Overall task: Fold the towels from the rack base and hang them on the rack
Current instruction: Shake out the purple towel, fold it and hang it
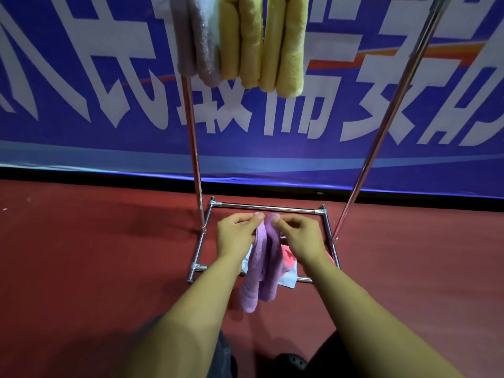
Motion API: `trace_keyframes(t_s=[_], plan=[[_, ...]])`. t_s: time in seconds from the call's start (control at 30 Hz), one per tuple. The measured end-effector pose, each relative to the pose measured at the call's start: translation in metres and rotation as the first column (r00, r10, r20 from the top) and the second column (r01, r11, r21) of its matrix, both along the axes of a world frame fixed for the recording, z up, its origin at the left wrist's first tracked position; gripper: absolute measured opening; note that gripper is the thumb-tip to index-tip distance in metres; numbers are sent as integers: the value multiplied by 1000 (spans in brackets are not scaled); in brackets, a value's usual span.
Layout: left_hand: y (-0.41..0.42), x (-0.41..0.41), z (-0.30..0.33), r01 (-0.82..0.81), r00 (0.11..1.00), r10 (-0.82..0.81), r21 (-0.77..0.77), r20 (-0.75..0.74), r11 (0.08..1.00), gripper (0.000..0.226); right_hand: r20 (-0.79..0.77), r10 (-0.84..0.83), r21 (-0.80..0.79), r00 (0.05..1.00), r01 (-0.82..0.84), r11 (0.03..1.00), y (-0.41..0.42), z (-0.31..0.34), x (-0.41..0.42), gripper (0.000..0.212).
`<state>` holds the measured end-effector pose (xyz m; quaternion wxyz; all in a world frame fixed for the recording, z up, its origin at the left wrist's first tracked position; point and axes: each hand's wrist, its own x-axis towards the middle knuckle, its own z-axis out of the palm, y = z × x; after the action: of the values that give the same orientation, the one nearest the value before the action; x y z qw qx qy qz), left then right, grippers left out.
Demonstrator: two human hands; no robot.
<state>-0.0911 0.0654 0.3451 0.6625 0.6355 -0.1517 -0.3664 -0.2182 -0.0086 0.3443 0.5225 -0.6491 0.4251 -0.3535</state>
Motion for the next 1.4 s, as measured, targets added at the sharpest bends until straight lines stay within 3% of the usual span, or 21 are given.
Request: trace_keyframes(t_s=[0.37,0.8,1.03,1.2,1.3,1.4], plan=[[-6,-15,-1,32,997,-33,13,69,999,4,-41,12,-43,999,-13,999,-1,-4,4,16],[-5,-22,17,80,989,-82,-23,-119,997,20,-21,21,-81,1000,-23,996,-1,1,1,14],[-2,-22,25,158,973,-168,-77,-160,984,48,28,46,-40,999,-45,998,0,8,-1,11],[-1,-23,28,232,943,-251,-107,-219,967,44,-28,-11,-104,1000,8,994,-6,5,-5,9],[1,-22,28,295,945,-300,-52,-134,954,30,-76,9,-147,997,-20,989,-8,7,-9,15],[-1,-13,25,233,970,-236,62,59,971,25,-116,-25,-209,993,1,978,-13,8,-15,15]])
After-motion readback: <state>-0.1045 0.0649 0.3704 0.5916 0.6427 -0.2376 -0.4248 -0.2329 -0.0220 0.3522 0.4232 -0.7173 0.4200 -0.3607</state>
